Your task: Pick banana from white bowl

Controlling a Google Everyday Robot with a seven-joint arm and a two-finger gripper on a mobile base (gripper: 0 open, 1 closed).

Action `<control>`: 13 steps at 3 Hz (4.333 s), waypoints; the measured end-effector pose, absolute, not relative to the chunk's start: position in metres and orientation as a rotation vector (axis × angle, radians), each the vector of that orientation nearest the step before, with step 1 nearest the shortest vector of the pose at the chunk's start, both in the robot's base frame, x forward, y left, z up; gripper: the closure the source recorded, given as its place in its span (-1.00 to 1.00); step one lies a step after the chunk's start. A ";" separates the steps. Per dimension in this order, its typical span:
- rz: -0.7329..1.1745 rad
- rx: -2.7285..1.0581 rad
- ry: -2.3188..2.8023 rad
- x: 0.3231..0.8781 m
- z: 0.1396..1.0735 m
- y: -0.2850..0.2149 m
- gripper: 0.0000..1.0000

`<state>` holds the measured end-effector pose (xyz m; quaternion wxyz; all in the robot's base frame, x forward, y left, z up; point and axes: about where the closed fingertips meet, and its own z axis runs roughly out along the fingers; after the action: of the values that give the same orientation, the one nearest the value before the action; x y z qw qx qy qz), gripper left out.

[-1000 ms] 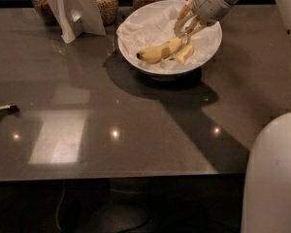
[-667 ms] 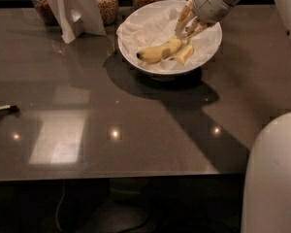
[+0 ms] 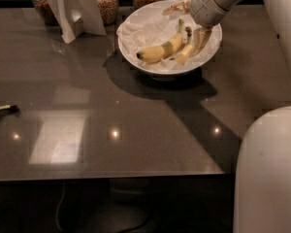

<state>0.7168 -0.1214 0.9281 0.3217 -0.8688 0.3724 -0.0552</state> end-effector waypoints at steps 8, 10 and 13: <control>-0.053 -2.315 0.972 0.727 0.894 -0.102 0.08; -0.027 -2.331 0.976 0.730 0.883 -0.098 -0.08; -0.026 -2.349 0.958 0.732 0.888 -0.090 -0.14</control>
Offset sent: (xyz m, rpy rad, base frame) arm 0.0125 0.0011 -0.0016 -0.0079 -0.0038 0.0007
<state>0.7318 -0.0897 0.8880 0.2978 -0.8839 0.3605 -0.0096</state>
